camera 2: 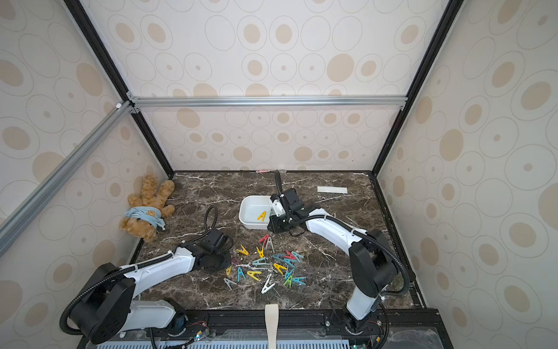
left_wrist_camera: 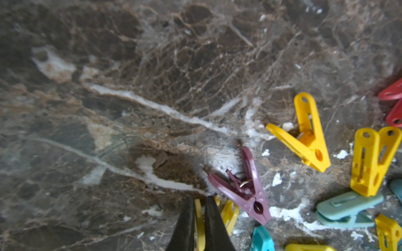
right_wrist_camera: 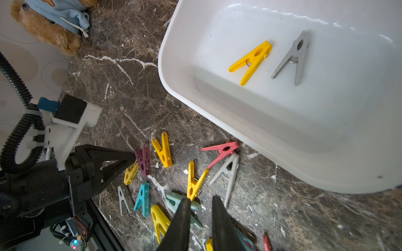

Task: Put the clothespins into the storage box
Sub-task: Pick up the clothespin from the center of the board.

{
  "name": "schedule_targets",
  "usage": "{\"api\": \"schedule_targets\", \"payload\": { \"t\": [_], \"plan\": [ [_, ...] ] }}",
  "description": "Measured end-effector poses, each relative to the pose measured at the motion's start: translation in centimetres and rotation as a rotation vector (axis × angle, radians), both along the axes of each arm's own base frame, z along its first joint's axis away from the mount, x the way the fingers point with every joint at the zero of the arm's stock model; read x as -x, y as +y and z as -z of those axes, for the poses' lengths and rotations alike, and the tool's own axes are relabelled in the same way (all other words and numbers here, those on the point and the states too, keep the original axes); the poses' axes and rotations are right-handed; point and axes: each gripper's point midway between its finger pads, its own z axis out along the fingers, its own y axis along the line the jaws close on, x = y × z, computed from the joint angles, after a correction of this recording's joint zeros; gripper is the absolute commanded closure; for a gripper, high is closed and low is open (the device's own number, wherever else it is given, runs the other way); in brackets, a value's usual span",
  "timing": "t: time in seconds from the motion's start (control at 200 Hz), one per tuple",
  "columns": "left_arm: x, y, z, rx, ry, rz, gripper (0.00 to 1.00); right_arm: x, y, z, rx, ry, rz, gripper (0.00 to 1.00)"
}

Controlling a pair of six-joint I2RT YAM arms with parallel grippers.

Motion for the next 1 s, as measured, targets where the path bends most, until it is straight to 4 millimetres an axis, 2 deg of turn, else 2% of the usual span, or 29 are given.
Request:
{"api": "schedule_targets", "payload": {
  "t": [0.365,0.5,0.62,0.78,0.925,0.995],
  "plan": [
    [-0.1,0.2,-0.2,-0.04,0.024,0.007,0.99,0.1,-0.1,-0.2,0.0,-0.005,0.002,0.79],
    [-1.3,-0.2,-1.9,-0.047,-0.001,0.023,1.0,0.0,-0.4,-0.7,0.003,-0.023,0.011,0.8],
    [-3.9,-1.2,-4.7,-0.025,-0.074,0.036,1.0,0.0,-0.7,-1.1,0.014,-0.034,0.021,0.81],
    [-8.4,-2.4,-9.7,0.012,-0.186,0.057,1.0,-0.1,-1.3,-1.5,0.037,-0.045,0.037,0.81],
    [-13.2,-4.5,-14.3,0.042,-0.299,0.105,1.0,0.1,-2.0,-3.1,0.039,-0.08,0.058,0.81],
    [-15.3,-5.6,-15.0,0.051,-0.327,0.13,1.0,0.4,-2.3,-4.1,0.034,-0.095,0.062,0.81]
  ]
}}
